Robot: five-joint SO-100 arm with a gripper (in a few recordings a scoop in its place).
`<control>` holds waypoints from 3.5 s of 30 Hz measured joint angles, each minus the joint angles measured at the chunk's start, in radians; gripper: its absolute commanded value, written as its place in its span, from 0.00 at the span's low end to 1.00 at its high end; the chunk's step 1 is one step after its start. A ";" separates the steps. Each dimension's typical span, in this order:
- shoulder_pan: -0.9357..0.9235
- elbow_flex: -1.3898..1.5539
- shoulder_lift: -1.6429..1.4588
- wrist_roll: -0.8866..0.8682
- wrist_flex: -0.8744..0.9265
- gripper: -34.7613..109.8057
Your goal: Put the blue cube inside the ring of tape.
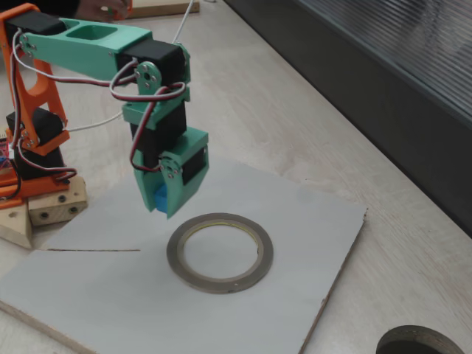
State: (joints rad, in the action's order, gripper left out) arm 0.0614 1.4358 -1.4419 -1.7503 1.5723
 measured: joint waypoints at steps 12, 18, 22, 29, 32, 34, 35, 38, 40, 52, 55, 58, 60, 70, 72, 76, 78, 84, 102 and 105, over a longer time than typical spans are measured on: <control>0.000 -0.232 0.181 0.000 0.008 0.26; 0.084 -0.328 0.250 0.000 0.008 0.26; 0.103 -0.370 0.278 0.000 0.008 0.26; 0.100 -0.376 0.330 0.000 0.008 0.26; 0.097 -0.376 0.331 0.000 0.008 0.26; 0.100 -0.376 0.333 0.000 0.008 0.26; 0.100 -0.376 0.333 0.000 0.008 0.26; 0.097 -0.376 0.333 0.000 0.008 0.26; 0.100 -0.376 0.342 0.000 0.008 0.26; 0.100 -0.376 0.400 0.000 0.002 0.26; 0.098 -0.376 0.400 0.000 0.002 0.26; 0.098 -0.376 0.400 0.000 0.002 0.26; 0.098 -0.376 0.400 0.000 0.002 0.26; 0.098 -0.380 0.400 -0.008 0.006 0.26; 0.097 -0.380 0.400 -0.008 0.006 0.26; 0.098 -0.377 0.400 -0.008 0.008 0.26; 0.098 -0.377 0.400 -0.008 0.008 0.26; 0.098 -0.377 0.416 -0.008 0.008 0.26; 0.097 -0.380 0.416 0.000 0.005 0.26; 0.098 -0.380 0.416 0.000 0.005 0.26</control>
State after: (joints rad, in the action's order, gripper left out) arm 0.1595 1.0554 -1.0262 -1.7503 1.5769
